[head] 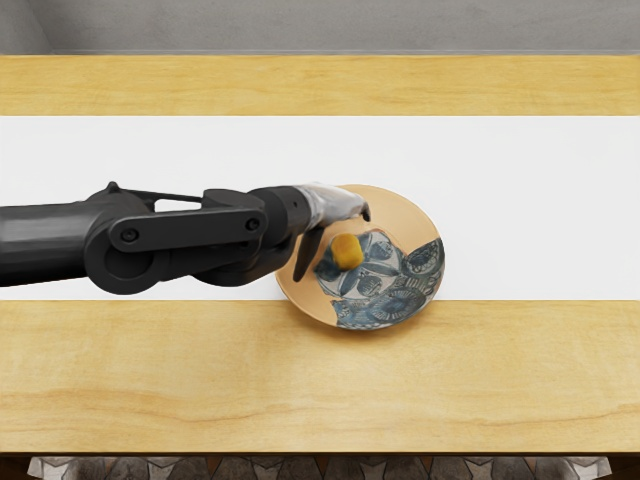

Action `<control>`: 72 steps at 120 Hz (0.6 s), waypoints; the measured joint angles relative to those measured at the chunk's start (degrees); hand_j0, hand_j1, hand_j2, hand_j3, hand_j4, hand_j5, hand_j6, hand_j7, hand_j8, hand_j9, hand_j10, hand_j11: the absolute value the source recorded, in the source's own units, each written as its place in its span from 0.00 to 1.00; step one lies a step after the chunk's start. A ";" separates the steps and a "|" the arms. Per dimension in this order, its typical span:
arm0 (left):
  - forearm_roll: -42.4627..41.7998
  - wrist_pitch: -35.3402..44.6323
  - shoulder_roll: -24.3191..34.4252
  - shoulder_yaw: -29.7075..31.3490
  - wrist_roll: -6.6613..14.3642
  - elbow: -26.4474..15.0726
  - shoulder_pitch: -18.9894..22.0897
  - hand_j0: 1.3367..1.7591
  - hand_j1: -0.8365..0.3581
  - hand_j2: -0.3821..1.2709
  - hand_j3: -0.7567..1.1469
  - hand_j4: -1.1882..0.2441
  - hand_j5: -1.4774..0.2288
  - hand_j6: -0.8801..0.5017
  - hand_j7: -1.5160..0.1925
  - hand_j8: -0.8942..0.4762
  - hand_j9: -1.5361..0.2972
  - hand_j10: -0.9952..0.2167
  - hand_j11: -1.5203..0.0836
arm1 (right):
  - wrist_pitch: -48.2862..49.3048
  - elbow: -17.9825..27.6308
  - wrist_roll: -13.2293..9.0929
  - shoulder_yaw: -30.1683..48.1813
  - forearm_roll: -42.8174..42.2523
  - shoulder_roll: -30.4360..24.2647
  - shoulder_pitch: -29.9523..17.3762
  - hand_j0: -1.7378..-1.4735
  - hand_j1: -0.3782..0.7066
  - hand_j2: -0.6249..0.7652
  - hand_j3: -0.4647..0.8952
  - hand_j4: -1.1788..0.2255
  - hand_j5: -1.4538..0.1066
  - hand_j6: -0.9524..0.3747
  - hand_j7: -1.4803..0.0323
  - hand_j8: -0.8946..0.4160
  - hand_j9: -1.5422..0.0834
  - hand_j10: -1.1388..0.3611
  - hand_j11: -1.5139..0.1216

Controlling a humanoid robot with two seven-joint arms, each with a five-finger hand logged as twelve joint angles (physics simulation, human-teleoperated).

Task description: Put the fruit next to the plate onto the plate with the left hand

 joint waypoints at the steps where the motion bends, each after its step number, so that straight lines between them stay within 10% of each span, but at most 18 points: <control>1: 0.00 0.02 0.00 0.00 0.00 0.01 -0.01 0.76 0.84 0.32 0.40 0.71 0.72 0.55 0.75 0.56 0.71 0.68 0.80 | 0.00 0.00 0.00 0.00 0.00 0.00 0.00 0.30 0.05 0.45 0.34 0.82 0.91 0.70 0.96 0.66 0.93 0.74 0.91; 72: -28.81 -7.50 15.59 -12.92 0.00 0.10 1.28 0.76 0.98 0.24 0.40 0.82 0.86 0.63 0.88 0.65 0.83 0.81 0.94 | 0.00 0.00 0.00 -0.07 -0.01 0.00 0.03 0.30 0.05 0.45 0.34 0.82 0.91 0.70 0.96 0.66 0.93 0.74 0.91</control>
